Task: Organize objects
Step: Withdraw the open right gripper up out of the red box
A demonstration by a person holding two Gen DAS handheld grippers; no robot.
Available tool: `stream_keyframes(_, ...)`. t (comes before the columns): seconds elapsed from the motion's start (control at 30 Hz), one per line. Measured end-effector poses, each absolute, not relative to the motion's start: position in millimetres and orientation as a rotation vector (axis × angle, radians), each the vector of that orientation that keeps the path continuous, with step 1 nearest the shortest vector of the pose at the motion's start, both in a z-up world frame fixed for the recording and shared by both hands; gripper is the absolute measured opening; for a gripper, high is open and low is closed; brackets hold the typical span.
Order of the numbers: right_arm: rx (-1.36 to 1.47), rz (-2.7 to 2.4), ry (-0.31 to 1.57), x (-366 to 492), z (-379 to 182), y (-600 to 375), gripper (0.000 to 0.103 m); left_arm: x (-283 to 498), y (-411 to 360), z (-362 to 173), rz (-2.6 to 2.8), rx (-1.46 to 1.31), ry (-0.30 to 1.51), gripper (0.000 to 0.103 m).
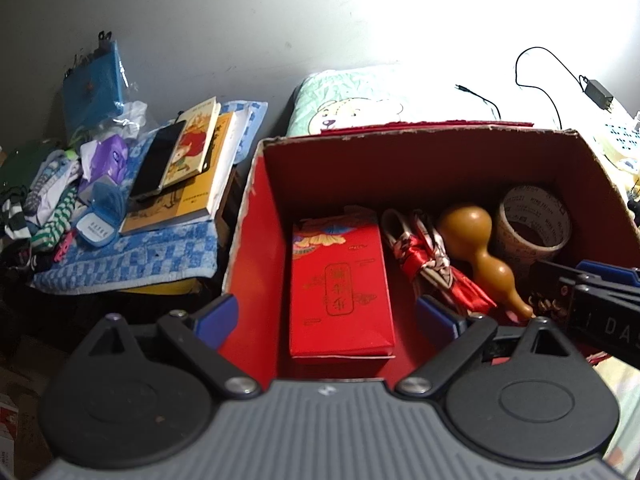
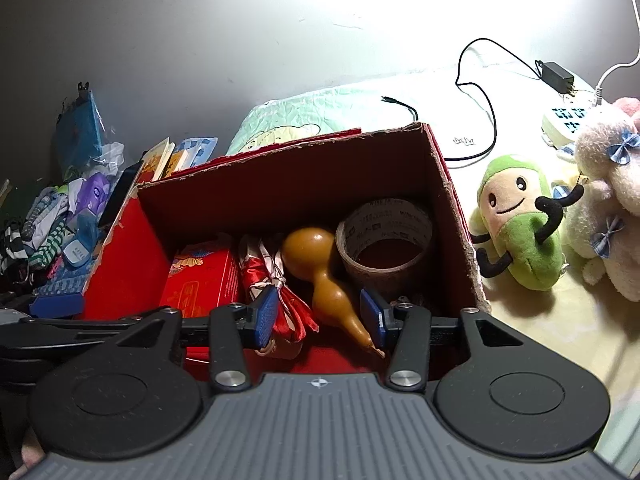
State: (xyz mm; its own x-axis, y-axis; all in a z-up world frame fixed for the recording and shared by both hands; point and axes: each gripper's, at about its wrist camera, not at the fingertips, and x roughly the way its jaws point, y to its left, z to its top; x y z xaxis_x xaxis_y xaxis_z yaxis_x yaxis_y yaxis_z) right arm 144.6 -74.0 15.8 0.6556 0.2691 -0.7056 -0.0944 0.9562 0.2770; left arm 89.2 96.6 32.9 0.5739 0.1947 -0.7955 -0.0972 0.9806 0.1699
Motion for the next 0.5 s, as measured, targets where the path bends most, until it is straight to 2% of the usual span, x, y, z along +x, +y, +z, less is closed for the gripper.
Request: stream_keyframes(0.5,0.195,0.195,0.799,125,15,-70,0.051,73,95,27,0.193,0.120,0.957,0.096)
